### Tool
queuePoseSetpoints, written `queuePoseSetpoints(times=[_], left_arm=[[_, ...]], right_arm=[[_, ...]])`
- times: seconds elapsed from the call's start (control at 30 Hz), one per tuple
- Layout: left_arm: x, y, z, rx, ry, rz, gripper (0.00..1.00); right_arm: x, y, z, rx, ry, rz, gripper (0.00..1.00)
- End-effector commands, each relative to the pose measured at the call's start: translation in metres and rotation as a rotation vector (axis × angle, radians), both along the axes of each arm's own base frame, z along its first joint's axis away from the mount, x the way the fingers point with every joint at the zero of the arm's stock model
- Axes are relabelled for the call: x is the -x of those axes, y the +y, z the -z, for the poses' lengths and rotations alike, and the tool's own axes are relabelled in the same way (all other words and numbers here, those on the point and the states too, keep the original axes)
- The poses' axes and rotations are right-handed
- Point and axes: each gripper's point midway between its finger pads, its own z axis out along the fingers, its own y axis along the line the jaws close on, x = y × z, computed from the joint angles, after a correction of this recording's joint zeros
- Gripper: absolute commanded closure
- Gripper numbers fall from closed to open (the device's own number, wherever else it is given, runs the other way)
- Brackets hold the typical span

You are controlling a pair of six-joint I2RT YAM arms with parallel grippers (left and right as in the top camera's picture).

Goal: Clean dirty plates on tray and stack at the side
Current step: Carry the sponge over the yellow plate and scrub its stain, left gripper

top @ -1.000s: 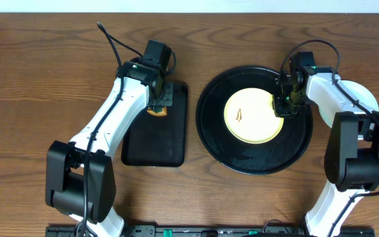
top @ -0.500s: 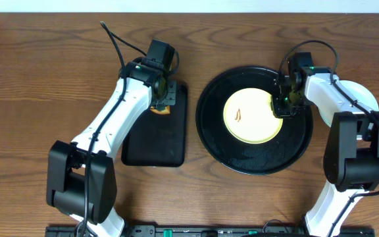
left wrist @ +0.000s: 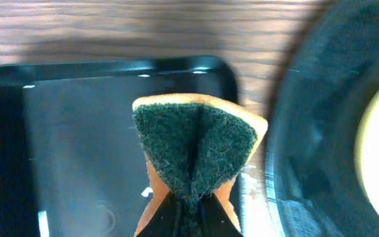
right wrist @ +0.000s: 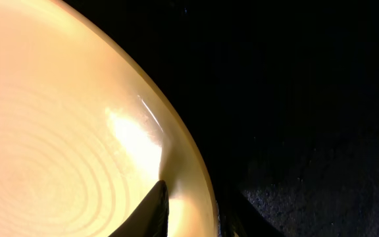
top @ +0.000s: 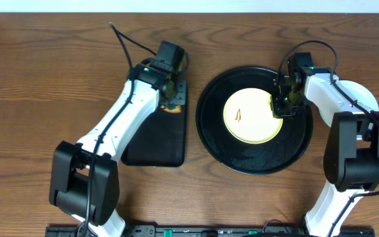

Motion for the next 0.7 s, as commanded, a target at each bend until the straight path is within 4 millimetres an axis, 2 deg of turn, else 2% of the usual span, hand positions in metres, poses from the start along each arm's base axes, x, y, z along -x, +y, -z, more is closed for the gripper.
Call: queuePoseSetpoints(times=[0.0, 0.23, 0.3, 0.4, 0.53, 0.67], left_arm=[[-0.005, -0.043, -0.028, 0.134, -0.038, 0.039, 0.93], [0.005, -0.123, -0.042, 0.248, -0.12, 0.164, 0.93], [0.01, -0.147, -0.041, 0.268, -0.145, 0.213, 0.93], [0.015, -0.173, -0.031, 0.275, -0.16, 0.261, 0.93], [0.017, -0.192, -0.004, 0.269, -0.142, 0.291, 0.93], [0.015, -0.191, 0.025, 0.241, -0.1, 0.284, 0.93]], right_arm=[[0.004, 0.005, 0.005, -0.008, 0.017, -0.017, 0.76], [0.005, 0.005, 0.005, -0.008, 0.017, -0.017, 0.75], [0.005, 0.005, 0.005, -0.008, 0.017, -0.017, 0.74], [0.005, 0.005, 0.005, -0.008, 0.017, -0.017, 0.73], [0.005, 0.005, 0.005, -0.008, 0.017, -0.017, 0.74], [0.005, 0.005, 0.005, -0.008, 0.017, -0.017, 0.73]])
